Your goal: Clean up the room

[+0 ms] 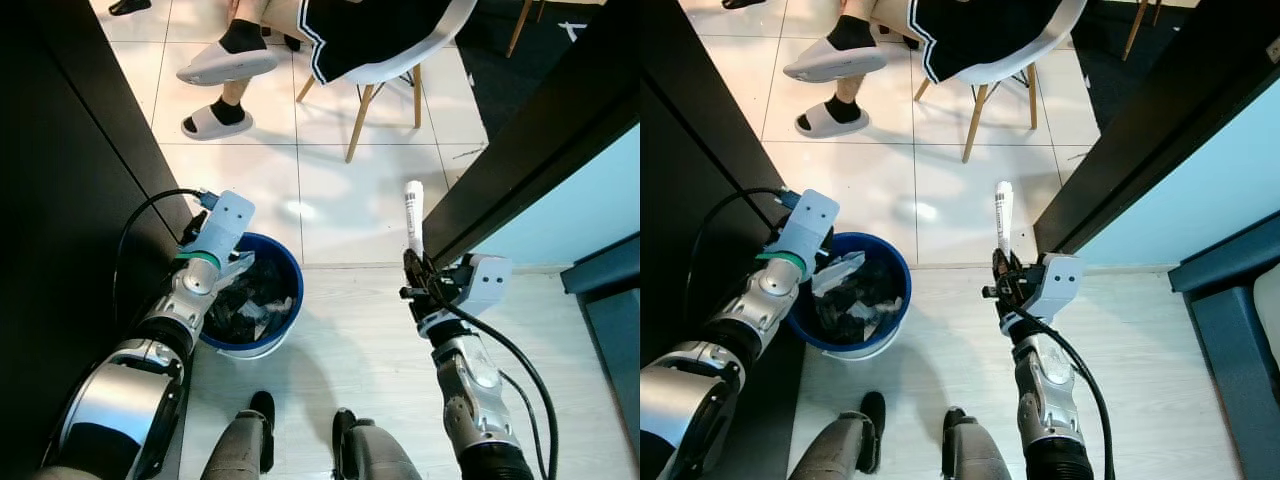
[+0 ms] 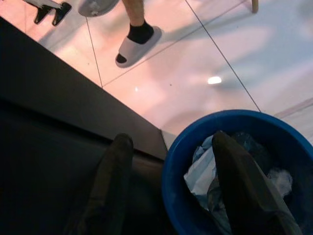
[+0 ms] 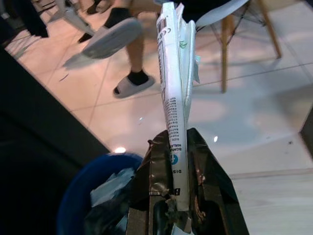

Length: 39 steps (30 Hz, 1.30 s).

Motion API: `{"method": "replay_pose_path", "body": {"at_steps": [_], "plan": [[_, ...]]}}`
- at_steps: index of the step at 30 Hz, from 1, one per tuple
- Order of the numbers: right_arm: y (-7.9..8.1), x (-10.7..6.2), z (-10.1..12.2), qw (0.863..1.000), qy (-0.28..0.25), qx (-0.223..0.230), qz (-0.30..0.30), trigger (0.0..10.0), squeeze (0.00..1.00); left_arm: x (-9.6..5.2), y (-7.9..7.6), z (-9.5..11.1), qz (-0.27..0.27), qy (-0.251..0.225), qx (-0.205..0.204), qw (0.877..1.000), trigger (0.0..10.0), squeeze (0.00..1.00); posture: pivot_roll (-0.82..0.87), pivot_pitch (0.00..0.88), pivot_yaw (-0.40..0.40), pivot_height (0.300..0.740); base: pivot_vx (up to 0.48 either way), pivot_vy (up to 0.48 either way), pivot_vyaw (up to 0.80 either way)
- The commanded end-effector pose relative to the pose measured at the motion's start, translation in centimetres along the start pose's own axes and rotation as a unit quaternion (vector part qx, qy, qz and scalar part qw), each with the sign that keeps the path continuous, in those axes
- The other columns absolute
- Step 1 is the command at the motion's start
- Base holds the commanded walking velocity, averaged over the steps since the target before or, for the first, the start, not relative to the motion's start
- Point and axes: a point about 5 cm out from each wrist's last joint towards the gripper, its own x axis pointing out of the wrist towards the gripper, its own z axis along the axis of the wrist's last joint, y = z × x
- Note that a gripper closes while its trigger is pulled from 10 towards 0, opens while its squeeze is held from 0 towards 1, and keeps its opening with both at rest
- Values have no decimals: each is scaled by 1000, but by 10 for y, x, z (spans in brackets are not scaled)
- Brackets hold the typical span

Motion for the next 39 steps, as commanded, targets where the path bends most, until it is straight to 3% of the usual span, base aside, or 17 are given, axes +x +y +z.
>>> {"method": "replay_pose_path", "body": {"at_steps": [1, 5, 7, 8, 9, 10, 12, 15, 18, 20, 24, 25, 26, 36, 37, 38, 39], "plan": [[2, -8, -12, 999, 28, 22, 6, 10000, 0, -10, -4, -22, -3, 20, -6, 1000, 10000, 0, -4, 384, -9, 735, 0, 0, 0], [12, -5, -21, 997, 59, 26, 40, 10000, 0, -26, -11, -43, -26, 12, -14, 999, 10000, 0, 25, 378, -18, 735, 0, 0, 0], [24, 4, -39, 990, 115, 20, 80, 10000, 0, -71, -27, -82, -102, 12, 10, 995, 10000, 0, 138, 390, -40, 735, 0, 0, 0], [24, 4, -39, 990, 115, 20, 80, 10000, 0, -71, -27, -82, -102, 12, 10, 995, 10000, 0, 138, 390, -40, 735, 0, 0, 0], [30, 8, -48, 984, 148, 13, 99, 10000, 0, -103, -33, -95, -141, 14, 10, 990, 10000, 0, 149, 392, -44, 735, 0, 0, 0], [30, 8, -48, 984, 148, 13, 99, 10000, 0, -103, -33, -95, -141, 14, 10, 990, 10000, 0, 149, 392, -44, 735, 0, 0, 0], [40, 19, -51, 979, 163, 9, 123, 10000, 0, -135, -25, -88, -159, 15, -16, 987, 10000, 0, 251, 413, -73, 735, 0, 0, 0], [44, 23, -51, 977, 168, 7, 132, 10000, 0, -146, -22, -82, -165, 12, -24, 986, 10000, 0, 269, 416, -78, 735, 0, 0, 0], [61, 40, -49, 971, 181, 11, 156, 10000, 0, -174, -11, -51, -191, -3, -87, 978, 10000, 0, 360, 440, -102, 735, 0, 0, 0], [63, 42, -49, 970, 183, 11, 160, 10000, 0, -178, -10, -47, -196, -5, -97, 976, 10000, 0, 360, 440, -102, 735, 0, 0, 0], [90, 62, -37, 963, 181, 5, 199, 10000, 0, -200, 3, -24, -164, -17, -153, 974, 10000, 0, 502, 498, -138, 735, 0, 0, 0], [90, 62, -37, 963, 181, 5, 199, 10000, 0, -200, 3, -24, -164, -17, -153, 974, 10000, 0, 502, 498, -138, 735, 0, 0, 0], [102, 76, -24, 965, 163, -5, 207, 10000, 1000, -217, 7, -17, -152, -11, -165, 975, 10000, 0, 530, 512, -139, 735, 0, 0, 0], [117, 96, 2, 971, 117, -18, 207, 10000, 1000, -238, 7, -16, -159, 22, -162, 974, 10000, 0, 542, 517, -123, 735, 0, 0, 0], [116, 97, 2, 972, 118, -32, 201, 10000, 0, -238, 7, -15, -162, 27, -163, 973, 10000, 0, 534, 507, -122, 735, 0, 0, 0], [116, 97, 2, 972, 118, -32, 201, 10000, 0, -238, 7, -15, -162, 27, -163, 973, 10000, 0, 534, 507, -122, 735, 0, 0, 0], [102, 92, -4, 975, 124, -44, 180, 10000, 0, -231, 8, -13, -172, 28, -165, 971, 10000, 0, 500, 475, -114, 735, 0, 0, 0]]}}
